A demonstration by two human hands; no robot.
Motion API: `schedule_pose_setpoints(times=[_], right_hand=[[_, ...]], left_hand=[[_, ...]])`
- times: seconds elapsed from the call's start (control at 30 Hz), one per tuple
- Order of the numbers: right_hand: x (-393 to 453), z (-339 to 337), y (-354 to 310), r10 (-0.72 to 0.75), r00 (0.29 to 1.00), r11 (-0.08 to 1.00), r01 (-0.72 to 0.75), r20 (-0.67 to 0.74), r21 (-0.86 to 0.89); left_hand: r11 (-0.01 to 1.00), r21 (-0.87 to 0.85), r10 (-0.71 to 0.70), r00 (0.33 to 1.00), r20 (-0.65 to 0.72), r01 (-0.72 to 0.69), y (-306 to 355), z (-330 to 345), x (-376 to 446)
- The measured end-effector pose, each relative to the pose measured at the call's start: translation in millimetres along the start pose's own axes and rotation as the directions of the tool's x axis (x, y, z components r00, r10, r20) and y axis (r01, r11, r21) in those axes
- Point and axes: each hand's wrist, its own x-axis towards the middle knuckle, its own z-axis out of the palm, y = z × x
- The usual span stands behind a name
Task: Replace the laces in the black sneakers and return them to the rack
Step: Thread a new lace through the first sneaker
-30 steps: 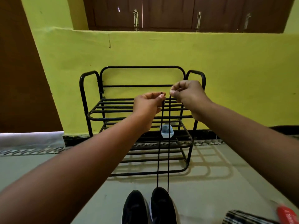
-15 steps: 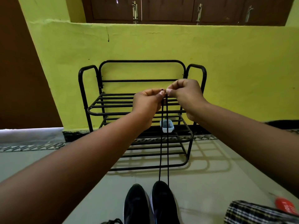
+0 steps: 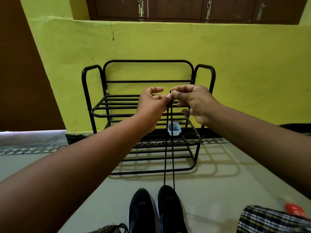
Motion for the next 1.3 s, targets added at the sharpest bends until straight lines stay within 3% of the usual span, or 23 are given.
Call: schedule_pose_setpoints(times=[0.13,0.33,0.63,0.73,0.97,1.3], right_hand=[[0,-8,2,0.058,0.994,0.998,-0.061,0.089,0.035],[1,-11,7,0.045,0.989,0.998,-0.051,0.138,0.041],[2,-15,6,0.048,0.957,0.995,-0.070,0.286,0.067],[2,-8,7,0.027,0.969,0.999,-0.031,0.245,0.012],[4,3,8,-0.028,1.000,1.000,0.028,0.000,0.012],[-1,-1,7,-0.041,0.999,0.998,0.043,-0.035,0.044]], left_hand=[[0.989,0.109,0.088,0.993,0.082,-0.096,-1,-4,0],[0.981,0.166,0.074,0.989,0.130,-0.096,-1,-7,-1],[0.982,0.050,-0.187,0.964,0.186,0.181,0,-14,-2],[0.982,0.041,-0.191,0.958,0.216,0.186,-1,-13,-3],[0.980,0.168,-0.138,0.977,0.161,0.111,-5,-2,-8],[0.996,0.086,0.003,1.000,0.030,-0.005,-3,8,-13]])
